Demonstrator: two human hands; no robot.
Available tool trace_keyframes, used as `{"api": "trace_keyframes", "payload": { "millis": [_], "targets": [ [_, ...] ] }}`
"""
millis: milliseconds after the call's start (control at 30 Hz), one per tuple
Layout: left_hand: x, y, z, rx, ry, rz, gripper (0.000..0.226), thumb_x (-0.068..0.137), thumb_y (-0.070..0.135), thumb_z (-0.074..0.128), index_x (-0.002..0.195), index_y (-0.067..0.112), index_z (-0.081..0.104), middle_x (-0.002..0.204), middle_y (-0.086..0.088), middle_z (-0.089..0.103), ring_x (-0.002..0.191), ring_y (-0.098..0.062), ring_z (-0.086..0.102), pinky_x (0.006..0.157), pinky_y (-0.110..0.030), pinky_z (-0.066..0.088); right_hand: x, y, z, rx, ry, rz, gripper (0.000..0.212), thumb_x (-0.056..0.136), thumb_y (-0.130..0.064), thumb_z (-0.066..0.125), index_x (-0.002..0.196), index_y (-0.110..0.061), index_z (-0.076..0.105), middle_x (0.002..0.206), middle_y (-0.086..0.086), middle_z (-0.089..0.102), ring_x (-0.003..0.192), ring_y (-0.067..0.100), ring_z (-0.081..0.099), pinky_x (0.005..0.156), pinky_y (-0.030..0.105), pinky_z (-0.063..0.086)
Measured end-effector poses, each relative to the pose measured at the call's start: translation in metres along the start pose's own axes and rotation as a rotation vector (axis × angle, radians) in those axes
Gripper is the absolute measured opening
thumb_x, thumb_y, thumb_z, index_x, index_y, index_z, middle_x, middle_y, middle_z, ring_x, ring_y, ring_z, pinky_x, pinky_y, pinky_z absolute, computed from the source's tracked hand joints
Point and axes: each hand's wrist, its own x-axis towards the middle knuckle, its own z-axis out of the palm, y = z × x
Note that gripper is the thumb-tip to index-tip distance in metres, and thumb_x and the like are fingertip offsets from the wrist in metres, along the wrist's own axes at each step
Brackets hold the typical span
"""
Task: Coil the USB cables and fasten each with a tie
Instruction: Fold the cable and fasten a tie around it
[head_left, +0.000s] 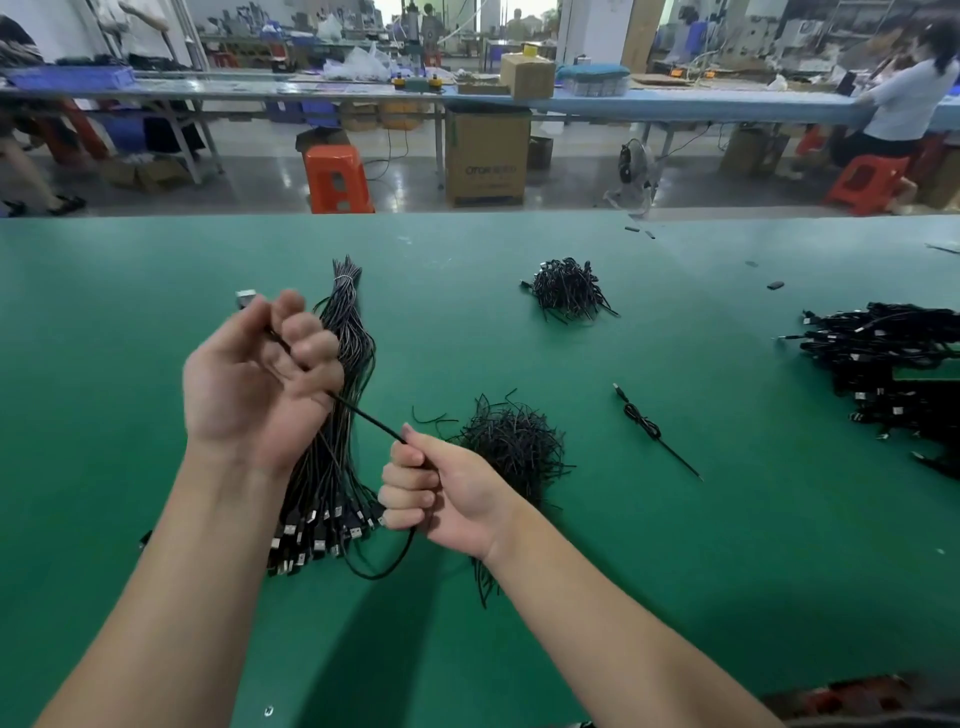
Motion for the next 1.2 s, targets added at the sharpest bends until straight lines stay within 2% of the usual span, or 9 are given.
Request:
{"api": "trace_keyframes", "payload": {
  "millis": [67, 233, 333, 467, 633, 900, 1033, 1100, 1200],
  "targets": [
    [-0.005, 0.002, -0.001, 0.025, -0.180, -0.306, 0.041, 0.104, 0.019, 0.034, 0.099, -0.013, 0.058, 0.073, -0.024, 0.063, 0.046, -0.020, 0.046, 0.043, -0.025, 0.038, 0.002, -0.002, -0.005, 0.081, 0.032, -0.019, 0.040, 0.103, -0.036, 0.047, 0.066, -0.022, 0.049, 0.053, -0.009, 0.025, 0.047, 0.008, 0.026, 0.046, 0.022, 0.031],
    [-0.017, -0.004, -0.016, 1.162, -0.118, -0.756, 0.048, 0.101, 0.033, 0.048, 0.100, -0.012, 0.066, 0.081, -0.035, 0.068, 0.054, -0.034, 0.067, 0.044, -0.028, 0.052, 0.000, -0.023, -0.011, 0.040, 0.157, -0.093, 0.034, 0.099, -0.035, 0.050, 0.069, -0.020, 0.053, 0.056, -0.009, 0.025, 0.047, 0.008, 0.022, 0.044, 0.021, 0.027],
    [-0.014, -0.020, -0.023, 1.424, 0.122, -0.722, 0.040, 0.108, 0.028, 0.039, 0.105, -0.003, 0.065, 0.094, -0.024, 0.074, 0.074, -0.030, 0.073, 0.066, -0.034, 0.059, 0.001, -0.026, -0.009, -0.008, 0.166, -0.080, 0.038, 0.105, -0.035, 0.043, 0.071, -0.020, 0.051, 0.056, -0.009, 0.023, 0.048, 0.008, 0.016, 0.044, 0.020, 0.019],
    [-0.010, -0.031, -0.033, 1.892, 0.009, -0.563, 0.036, 0.105, 0.037, 0.041, 0.096, 0.014, 0.068, 0.079, 0.009, 0.068, 0.070, -0.006, 0.059, 0.074, -0.024, 0.048, 0.003, -0.021, -0.003, -0.073, 0.172, -0.100, 0.042, 0.108, -0.035, 0.038, 0.071, -0.020, 0.051, 0.056, -0.008, 0.024, 0.046, 0.007, 0.019, 0.043, 0.020, 0.019],
    [-0.009, -0.035, -0.048, 1.330, 0.032, -0.336, 0.037, 0.098, 0.038, 0.042, 0.124, 0.022, 0.064, 0.121, 0.008, 0.071, 0.120, -0.006, 0.061, 0.106, -0.024, 0.045, -0.001, -0.018, -0.003, -0.068, 0.140, -0.114, 0.041, 0.107, -0.036, 0.039, 0.071, -0.021, 0.050, 0.056, -0.009, 0.023, 0.047, 0.007, 0.019, 0.043, 0.020, 0.021],
    [0.020, -0.035, -0.034, 0.343, 0.482, 0.220, 0.047, 0.110, 0.032, 0.023, 0.101, 0.006, 0.061, 0.090, -0.011, 0.074, 0.099, -0.027, 0.072, 0.087, -0.038, 0.059, 0.001, 0.001, -0.010, -0.060, 0.079, -0.045, 0.040, 0.106, -0.035, 0.041, 0.068, -0.022, 0.049, 0.057, -0.008, 0.023, 0.050, 0.009, 0.018, 0.045, 0.021, 0.020],
    [0.011, -0.019, -0.023, 0.385, 0.255, -0.075, 0.037, 0.103, 0.032, 0.036, 0.092, 0.012, 0.065, 0.069, 0.002, 0.061, 0.036, -0.002, 0.042, 0.033, -0.012, 0.031, 0.004, 0.009, -0.020, 0.055, 0.117, -0.020, 0.040, 0.104, -0.033, 0.042, 0.067, -0.021, 0.050, 0.055, -0.009, 0.025, 0.052, 0.010, 0.015, 0.046, 0.021, 0.018],
    [0.005, -0.017, -0.024, 0.581, 0.082, -0.287, 0.043, 0.100, 0.031, 0.037, 0.086, 0.007, 0.070, 0.062, -0.004, 0.063, 0.026, -0.005, 0.021, 0.029, -0.011, 0.022, 0.006, 0.006, -0.022, 0.102, 0.121, -0.025, 0.041, 0.103, -0.033, 0.043, 0.065, -0.021, 0.051, 0.053, -0.009, 0.025, 0.050, 0.009, 0.016, 0.044, 0.021, 0.020],
    [-0.003, -0.013, -0.029, 1.026, -0.123, -0.620, 0.046, 0.098, 0.031, 0.044, 0.093, -0.007, 0.069, 0.075, -0.027, 0.069, 0.025, -0.009, 0.028, 0.032, -0.013, 0.020, 0.007, -0.002, -0.024, -0.007, 0.144, -0.053, 0.041, 0.103, -0.036, 0.044, 0.065, -0.023, 0.051, 0.052, -0.010, 0.028, 0.045, 0.008, 0.024, 0.043, 0.020, 0.027]
  ]
}}
